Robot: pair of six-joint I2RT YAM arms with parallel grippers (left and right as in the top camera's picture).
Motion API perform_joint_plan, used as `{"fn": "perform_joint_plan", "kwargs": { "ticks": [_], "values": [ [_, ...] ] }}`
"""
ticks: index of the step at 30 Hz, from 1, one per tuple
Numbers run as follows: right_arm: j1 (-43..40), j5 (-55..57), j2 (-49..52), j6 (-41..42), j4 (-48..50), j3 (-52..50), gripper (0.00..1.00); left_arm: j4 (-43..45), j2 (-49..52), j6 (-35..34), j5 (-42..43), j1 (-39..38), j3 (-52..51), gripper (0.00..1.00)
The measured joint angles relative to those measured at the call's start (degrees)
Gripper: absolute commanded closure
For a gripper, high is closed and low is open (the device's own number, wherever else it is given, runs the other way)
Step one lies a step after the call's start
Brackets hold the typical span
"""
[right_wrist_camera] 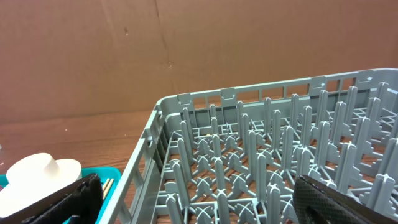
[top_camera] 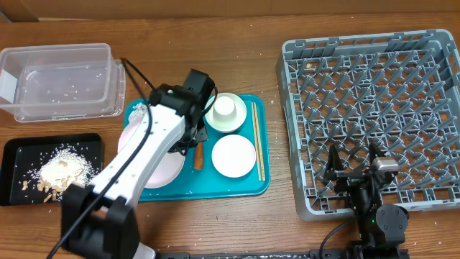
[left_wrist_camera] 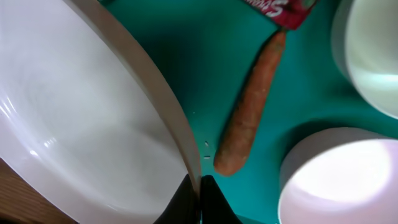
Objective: Sort waste into correct bins and load items into the dishwasher
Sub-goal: 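Carry the emptied plate back and set it on the teal tray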
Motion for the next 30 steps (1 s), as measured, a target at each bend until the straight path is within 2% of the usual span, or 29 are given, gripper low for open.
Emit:
{"fn": "perform_joint_plan", "kwargs": {
  "ticks": [8,25,26,28,30],
  "values": [
    [0.00,-0.02,0.00,0.02,0.00,0.00,0.00,-0.07,5.60,0.00,1.40,0.00,-0.11,0.96],
    [0.00,-0.02,0.00,0.00,-0.02,0.00,0.00,0.44,6.47,-0.50,0.87,0.00,-1.29,0.96],
    [0.00,-0.02,0.00,-0.02,-0.02,0.00,0.00,0.72,6.47,-0.74,0.87,0.00,-1.77,0.95],
    [0.00,0.02,0.00,0.00,-0.02,0.00,0.00,1.40,6.51,-1.01,0.87,0.00,-2.51,0.85],
    [0.00,0.00,0.00,0.00,-0.02,0.00,0.00,1.75,6.56,-1.57,0.87,0.00,-3.08,0.82]
  ]
}}
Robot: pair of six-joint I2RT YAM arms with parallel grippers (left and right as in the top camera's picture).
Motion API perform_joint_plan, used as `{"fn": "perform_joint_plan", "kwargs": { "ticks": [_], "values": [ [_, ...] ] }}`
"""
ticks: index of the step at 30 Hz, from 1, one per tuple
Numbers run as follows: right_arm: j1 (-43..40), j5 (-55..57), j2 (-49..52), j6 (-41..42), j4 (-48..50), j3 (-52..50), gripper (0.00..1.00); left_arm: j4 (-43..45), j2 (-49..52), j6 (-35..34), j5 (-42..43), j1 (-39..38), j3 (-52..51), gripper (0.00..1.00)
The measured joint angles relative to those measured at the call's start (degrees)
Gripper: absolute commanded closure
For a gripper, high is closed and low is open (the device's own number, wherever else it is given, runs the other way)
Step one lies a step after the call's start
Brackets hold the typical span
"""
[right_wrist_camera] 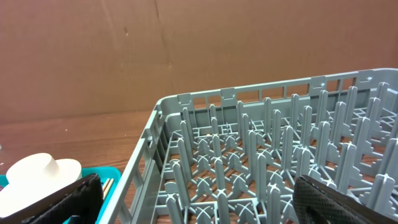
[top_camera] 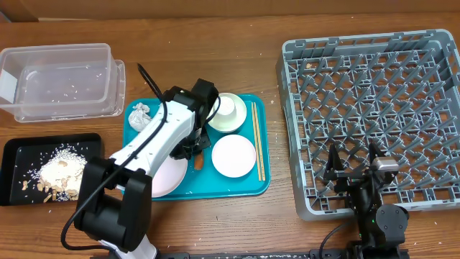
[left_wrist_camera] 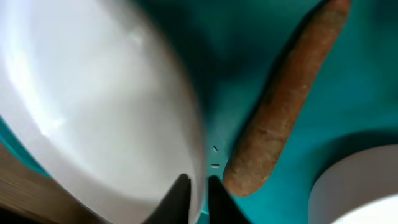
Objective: Sort waste into correct bins and load items into the dishwasher
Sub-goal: 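Carry the emptied plate back and set it on the teal tray, then reach the left gripper to the crumpled tissue and grasp it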
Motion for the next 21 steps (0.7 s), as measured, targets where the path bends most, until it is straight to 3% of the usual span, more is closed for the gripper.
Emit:
{"fn": "perform_joint_plan", "kwargs": {
  "ticks": [11,14,19,21],
  "values": [
    [0.00,0.00,0.00,0.00,0.02,0.00,0.00,-1.77,0.02,0.11,0.00,0.00,0.11,0.80],
    [0.00,-0.02,0.00,0.02,-0.02,0.00,0.00,-5.22,0.33,0.98,0.00,0.00,2.93,0.74],
    [0.00,0.00,0.00,-0.02,0.02,0.00,0.00,-9.55,0.48,3.69,-0.04,0.00,12.35,0.51],
    [0.00,-0.02,0.00,0.00,0.00,0.00,0.00,-10.56,0.48,4.81,-0.17,0.00,15.85,0.27]
  ]
}}
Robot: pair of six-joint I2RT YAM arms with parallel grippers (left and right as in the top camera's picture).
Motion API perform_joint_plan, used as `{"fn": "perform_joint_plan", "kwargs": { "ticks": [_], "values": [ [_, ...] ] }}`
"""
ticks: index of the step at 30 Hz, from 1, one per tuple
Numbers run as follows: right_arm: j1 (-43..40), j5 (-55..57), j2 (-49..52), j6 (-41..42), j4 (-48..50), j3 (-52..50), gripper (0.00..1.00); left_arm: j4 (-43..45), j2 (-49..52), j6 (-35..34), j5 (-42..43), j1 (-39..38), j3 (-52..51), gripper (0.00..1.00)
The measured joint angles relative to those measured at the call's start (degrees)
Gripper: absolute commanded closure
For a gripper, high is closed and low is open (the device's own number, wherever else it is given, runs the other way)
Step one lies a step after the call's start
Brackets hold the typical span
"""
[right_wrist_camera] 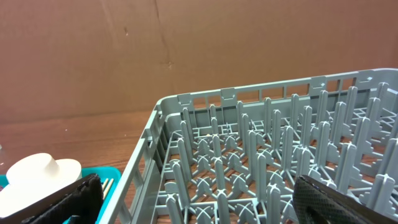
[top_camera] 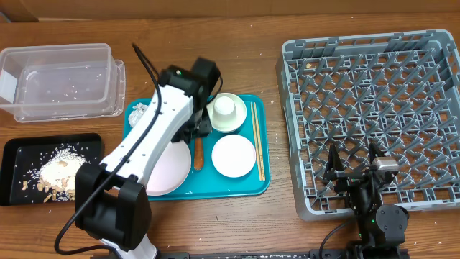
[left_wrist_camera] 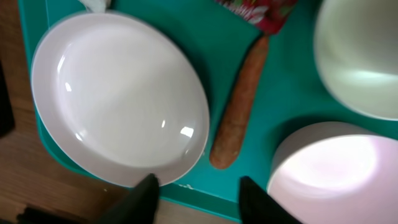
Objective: Sort waste into correct bins and load items into the dishwasher
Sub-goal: 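Reach the left gripper to the crumpled tissue and grasp it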
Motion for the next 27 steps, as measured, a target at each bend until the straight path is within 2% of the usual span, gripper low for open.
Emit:
{"fn": "perform_joint_plan", "kwargs": {
  "ticks": [2,8,18,22,27],
  "values": [
    [0.00,0.02,0.00,0.00,-0.02,0.00,0.00,-1.05,0.00,1.05,-0.42,0.09,3.37,0.00],
    [0.00,0.02,0.00,0.00,0.00,0.00,0.00,-1.46,0.00,1.55,-1.27,2.14,8.92,0.00],
    [0.00,0.00,0.00,-0.02,0.00,0.00,0.00,-2.05,0.00,2.86,-0.11,10.71,8.98,0.00],
    [0.00,0.00,0.00,0.00,0.04,0.00,0.00,-0.04,0.00,3.06,0.42,15.45,8.98,0.04],
    [0.00,0.04,0.00,0.00,0.04,0.00,0.00,0.92,0.02,3.21,0.15,18.38,8.98,0.03]
  ]
}}
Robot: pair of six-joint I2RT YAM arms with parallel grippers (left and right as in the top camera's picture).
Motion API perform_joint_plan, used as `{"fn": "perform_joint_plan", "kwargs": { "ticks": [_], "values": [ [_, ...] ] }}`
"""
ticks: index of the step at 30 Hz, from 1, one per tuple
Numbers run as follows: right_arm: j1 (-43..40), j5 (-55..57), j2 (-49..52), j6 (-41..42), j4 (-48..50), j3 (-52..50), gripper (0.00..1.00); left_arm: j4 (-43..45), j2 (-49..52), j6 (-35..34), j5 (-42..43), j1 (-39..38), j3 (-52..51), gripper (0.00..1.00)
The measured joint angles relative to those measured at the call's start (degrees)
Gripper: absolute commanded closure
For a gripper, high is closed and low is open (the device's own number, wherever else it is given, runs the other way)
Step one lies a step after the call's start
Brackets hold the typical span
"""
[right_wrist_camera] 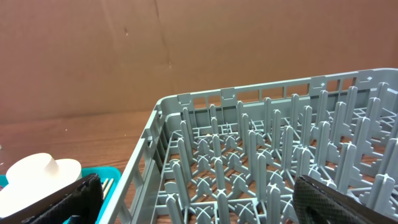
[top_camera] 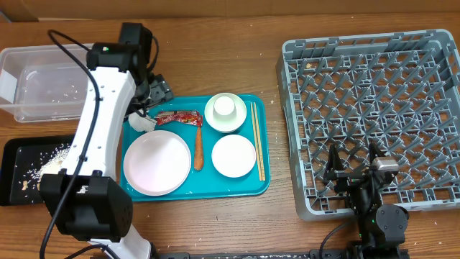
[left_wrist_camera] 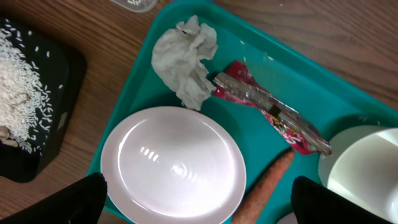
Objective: Sort waste into correct bins and load items into the dishwasher
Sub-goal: 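Reach the left gripper to the crumpled tissue and grasp it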
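Note:
A teal tray (top_camera: 248, 183) holds a white plate (top_camera: 156, 162), a carrot (top_camera: 198, 151), a red wrapper (top_camera: 177, 118), a crumpled tissue (top_camera: 140, 121), a bowl with a cup in it (top_camera: 226, 112), a small white dish (top_camera: 233, 155) and chopsticks (top_camera: 256, 140). My left gripper (top_camera: 149, 101) hangs wide open and empty above the tray's back left corner. In the left wrist view the plate (left_wrist_camera: 174, 171), tissue (left_wrist_camera: 186, 59) and wrapper (left_wrist_camera: 273, 115) lie below it. My right gripper (top_camera: 353, 170) rests open at the grey rack's (top_camera: 374, 108) front edge.
A clear plastic bin (top_camera: 61, 80) stands at the back left. In front of it, a black tray (top_camera: 21, 155) holds rice and scraps. The rack (right_wrist_camera: 261, 155) fills the right side of the table.
My left gripper was low and open at the plate's rim beside the carrot. It is now higher and further back left, over the tray's corner. The plate lies flat on the tray.
First my left gripper was shut on the white plate's rim, the plate tilted at the tray's left side. Then its fingers stood slightly apart at the rim, then open with the plate flat. Now it is raised away. The right arm has stayed still.

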Motion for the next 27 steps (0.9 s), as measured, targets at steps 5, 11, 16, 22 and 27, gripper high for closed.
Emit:
{"fn": "perform_joint_plan", "kwargs": {
  "ticks": [5,11,16,22,27],
  "values": [
    [0.00,-0.02,0.00,-0.02,-0.02,0.00,0.00,1.79,0.15,0.26,-2.08,0.07,-0.02,0.04],
    [0.00,-0.02,0.00,0.02,-0.02,0.00,0.00,2.01,3.52,0.46,-6.34,0.07,-0.02,0.04],
    [0.00,-0.02,0.00,0.00,-0.02,0.00,0.00,2.71,7.54,0.83,-10.36,0.42,-0.04,0.12],
    [0.00,-0.02,0.00,0.00,-0.04,0.00,0.00,4.90,11.72,2.45,-10.16,0.61,-0.04,0.13],
    [0.00,-0.02,0.00,0.00,-0.07,0.00,0.00,7.17,15.06,2.84,-10.21,0.87,-0.04,0.14]
  ]
}}
